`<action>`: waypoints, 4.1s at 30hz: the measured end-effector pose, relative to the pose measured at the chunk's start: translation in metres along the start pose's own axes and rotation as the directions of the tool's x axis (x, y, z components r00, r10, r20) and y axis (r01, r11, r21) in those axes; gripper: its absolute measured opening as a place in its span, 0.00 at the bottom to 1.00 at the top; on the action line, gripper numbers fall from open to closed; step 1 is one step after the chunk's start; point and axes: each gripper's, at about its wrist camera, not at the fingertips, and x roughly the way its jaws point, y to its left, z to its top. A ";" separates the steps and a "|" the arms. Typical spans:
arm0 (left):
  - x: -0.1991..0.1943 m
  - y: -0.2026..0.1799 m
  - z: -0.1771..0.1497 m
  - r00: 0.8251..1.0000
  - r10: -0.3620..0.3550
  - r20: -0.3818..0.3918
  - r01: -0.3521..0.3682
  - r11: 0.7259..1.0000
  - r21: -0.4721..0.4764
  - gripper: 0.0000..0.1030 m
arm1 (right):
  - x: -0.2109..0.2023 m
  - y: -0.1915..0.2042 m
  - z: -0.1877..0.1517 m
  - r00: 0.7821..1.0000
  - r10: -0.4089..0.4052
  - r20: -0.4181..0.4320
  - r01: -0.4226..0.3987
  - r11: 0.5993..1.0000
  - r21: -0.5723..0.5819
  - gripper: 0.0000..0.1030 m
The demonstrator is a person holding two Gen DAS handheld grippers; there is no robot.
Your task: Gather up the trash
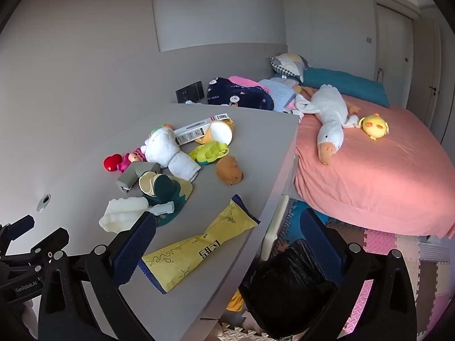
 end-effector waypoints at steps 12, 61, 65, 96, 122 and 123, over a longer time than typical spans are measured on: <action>0.000 0.000 0.000 1.000 0.007 0.002 -0.007 1.000 -0.002 0.94 | 0.000 -0.001 -0.001 1.000 -0.002 -0.005 0.002 1.000 0.005 0.98; -0.004 0.004 0.000 1.000 0.009 0.011 -0.009 1.000 -0.017 0.94 | 0.000 -0.006 -0.004 1.000 -0.008 -0.008 0.008 1.000 0.007 0.97; -0.004 0.004 0.000 1.000 0.009 0.012 -0.009 1.000 -0.016 0.94 | 0.000 -0.006 -0.003 1.000 -0.008 -0.009 0.008 1.000 0.007 0.98; 0.015 0.022 -0.001 0.999 0.026 -0.036 -0.028 0.998 -0.048 0.94 | 0.062 0.011 -0.027 0.958 0.167 -0.231 -0.142 0.983 0.119 0.77; 0.056 -0.020 0.016 0.996 -0.072 -0.054 0.078 0.989 0.129 0.94 | 0.065 -0.014 0.004 0.979 0.153 -0.135 -0.138 0.984 0.115 0.14; 0.060 -0.024 0.016 0.995 -0.085 -0.058 0.093 0.985 0.146 0.94 | 0.065 -0.016 0.005 0.980 0.153 -0.129 -0.139 0.984 0.114 0.14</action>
